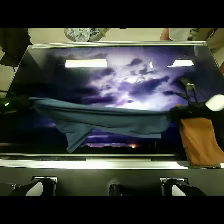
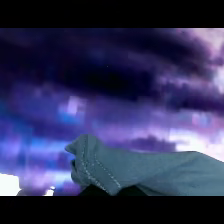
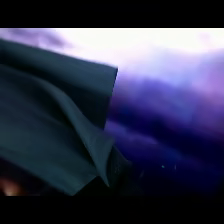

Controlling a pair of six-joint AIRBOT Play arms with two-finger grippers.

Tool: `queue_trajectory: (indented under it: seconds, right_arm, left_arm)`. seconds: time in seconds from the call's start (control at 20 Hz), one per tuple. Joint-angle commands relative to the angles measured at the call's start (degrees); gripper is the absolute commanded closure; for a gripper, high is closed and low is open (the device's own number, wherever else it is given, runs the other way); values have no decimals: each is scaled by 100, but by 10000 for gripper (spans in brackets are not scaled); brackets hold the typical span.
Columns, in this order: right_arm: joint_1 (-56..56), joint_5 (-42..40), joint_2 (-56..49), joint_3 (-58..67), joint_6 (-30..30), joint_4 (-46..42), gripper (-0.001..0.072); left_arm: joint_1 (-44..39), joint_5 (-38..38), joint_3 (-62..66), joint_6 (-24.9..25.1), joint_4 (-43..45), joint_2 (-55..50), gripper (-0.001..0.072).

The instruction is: Fold the shirts.

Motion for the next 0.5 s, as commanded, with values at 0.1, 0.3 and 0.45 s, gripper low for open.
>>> queue_trajectory:
  seconds: [0.1,0.3,0.45]
  right_arm:
    - [-2,-1499,-2715,1021,-739,2695,669]
    - [-4,-1333,-3016,1128,-752,3067,614]
    - [-131,-546,-2677,1128,-863,2994,132]
  left_arm:
    - [-24,514,1517,752,-1405,-3147,681]
    - [-24,74,1943,684,-1884,-3915,512]
    - [105,-634,2028,686,-1847,-3849,160]
